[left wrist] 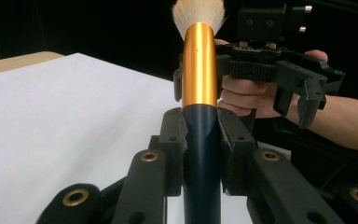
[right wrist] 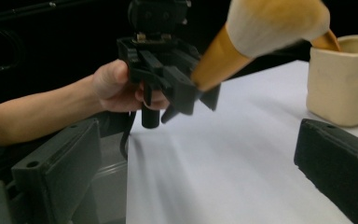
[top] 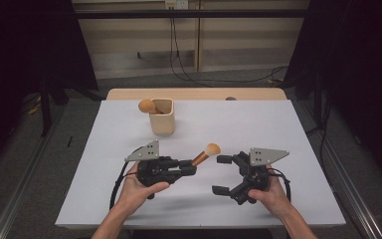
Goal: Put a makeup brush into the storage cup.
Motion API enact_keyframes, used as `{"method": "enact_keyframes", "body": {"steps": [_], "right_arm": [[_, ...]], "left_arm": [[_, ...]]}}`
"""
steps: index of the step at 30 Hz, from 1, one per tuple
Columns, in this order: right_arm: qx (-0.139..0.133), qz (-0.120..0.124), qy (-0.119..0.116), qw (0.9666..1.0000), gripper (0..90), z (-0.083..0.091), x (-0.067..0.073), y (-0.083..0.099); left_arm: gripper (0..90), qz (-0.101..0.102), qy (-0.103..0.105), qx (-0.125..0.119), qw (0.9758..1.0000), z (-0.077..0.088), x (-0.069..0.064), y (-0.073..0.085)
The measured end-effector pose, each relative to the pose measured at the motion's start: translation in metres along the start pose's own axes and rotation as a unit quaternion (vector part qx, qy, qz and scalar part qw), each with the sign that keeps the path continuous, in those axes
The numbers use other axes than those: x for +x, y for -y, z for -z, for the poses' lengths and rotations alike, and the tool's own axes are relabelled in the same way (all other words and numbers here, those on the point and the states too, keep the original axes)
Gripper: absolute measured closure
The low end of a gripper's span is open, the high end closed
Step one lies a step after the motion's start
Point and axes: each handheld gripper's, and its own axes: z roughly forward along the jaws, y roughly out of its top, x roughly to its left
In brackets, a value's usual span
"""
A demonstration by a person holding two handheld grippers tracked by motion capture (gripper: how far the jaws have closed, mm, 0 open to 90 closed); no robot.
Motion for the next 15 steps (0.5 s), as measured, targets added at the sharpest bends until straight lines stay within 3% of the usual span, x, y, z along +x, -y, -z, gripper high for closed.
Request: {"method": "enact_keyframes", "body": {"steps": [7, 15], "right_arm": [[-0.031, -0.010, 0.009, 0.9994, 3.2, -0.0030, 0.0019, -0.0058], [-0.070, -0.030, 0.003, 0.9971, 23.6, -0.0057, 0.0006, -0.0089]], "left_arm": [[74.3, -0.003, 0.011, -0.013, 0.9998, -0.0051, -0.0019, -0.0013], [74.2, -0.005, 0.019, -0.018, 0.9997, -0.0091, -0.0043, -0.0012]]}}
